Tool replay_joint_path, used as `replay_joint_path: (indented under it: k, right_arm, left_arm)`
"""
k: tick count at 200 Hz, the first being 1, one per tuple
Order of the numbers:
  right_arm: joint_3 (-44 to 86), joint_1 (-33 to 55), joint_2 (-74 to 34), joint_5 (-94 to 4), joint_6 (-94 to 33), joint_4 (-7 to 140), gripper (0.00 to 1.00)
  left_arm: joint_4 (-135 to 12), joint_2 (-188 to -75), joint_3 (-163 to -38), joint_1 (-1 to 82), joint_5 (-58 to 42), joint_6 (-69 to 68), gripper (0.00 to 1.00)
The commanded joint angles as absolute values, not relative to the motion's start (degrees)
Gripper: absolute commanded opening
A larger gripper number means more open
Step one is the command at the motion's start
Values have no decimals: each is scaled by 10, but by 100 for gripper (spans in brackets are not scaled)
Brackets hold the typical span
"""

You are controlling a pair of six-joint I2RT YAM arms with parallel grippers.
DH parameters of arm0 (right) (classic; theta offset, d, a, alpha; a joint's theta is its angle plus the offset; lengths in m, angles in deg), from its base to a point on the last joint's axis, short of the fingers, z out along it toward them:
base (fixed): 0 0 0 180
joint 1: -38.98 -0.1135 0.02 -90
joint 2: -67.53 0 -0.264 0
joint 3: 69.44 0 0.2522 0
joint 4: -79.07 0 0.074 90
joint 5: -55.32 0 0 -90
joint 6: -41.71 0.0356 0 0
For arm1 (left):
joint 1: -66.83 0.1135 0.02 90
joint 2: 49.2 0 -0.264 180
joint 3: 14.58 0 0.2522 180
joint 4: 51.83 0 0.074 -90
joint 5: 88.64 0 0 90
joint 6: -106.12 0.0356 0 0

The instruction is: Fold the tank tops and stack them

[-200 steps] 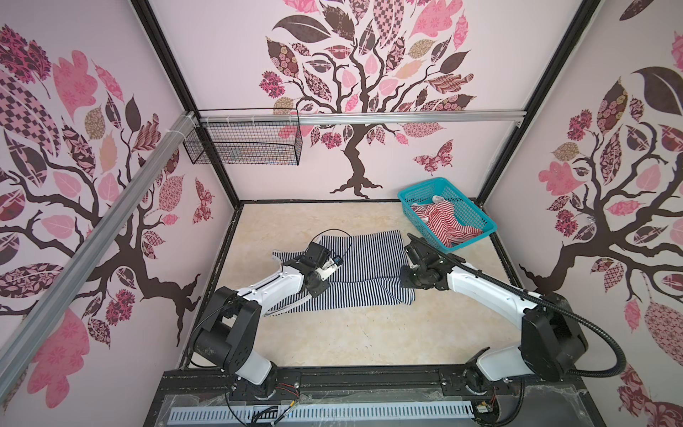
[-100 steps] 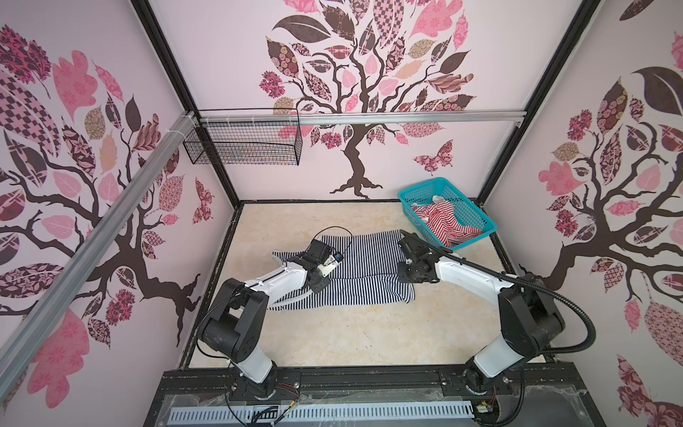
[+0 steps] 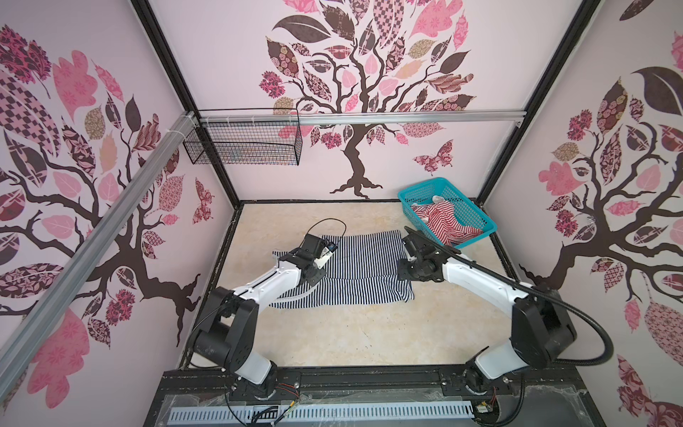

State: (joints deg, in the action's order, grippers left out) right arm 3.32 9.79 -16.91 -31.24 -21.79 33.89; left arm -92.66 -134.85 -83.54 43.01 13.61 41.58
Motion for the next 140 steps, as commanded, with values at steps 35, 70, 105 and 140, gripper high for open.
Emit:
replay_joint_path:
  k: [35,70,105,140]
  right_arm:
    - [-95,64,-53,-353,-147,342,45]
    - [-145,58,-31,-383,-128,373,35]
    - [-148,58,-52,-383,-131,388,34]
    - [-142,58,-91,-380,-136,406,32]
  left_arm:
    - [-1013,-1209,-753,525,81,461,27]
    - [-1021,-1176,-699,628,41,512,27]
    - [-1035,-1192,-693,683,-5,528,27]
    - [-1032,-1207,-681,689,-6,543,27]
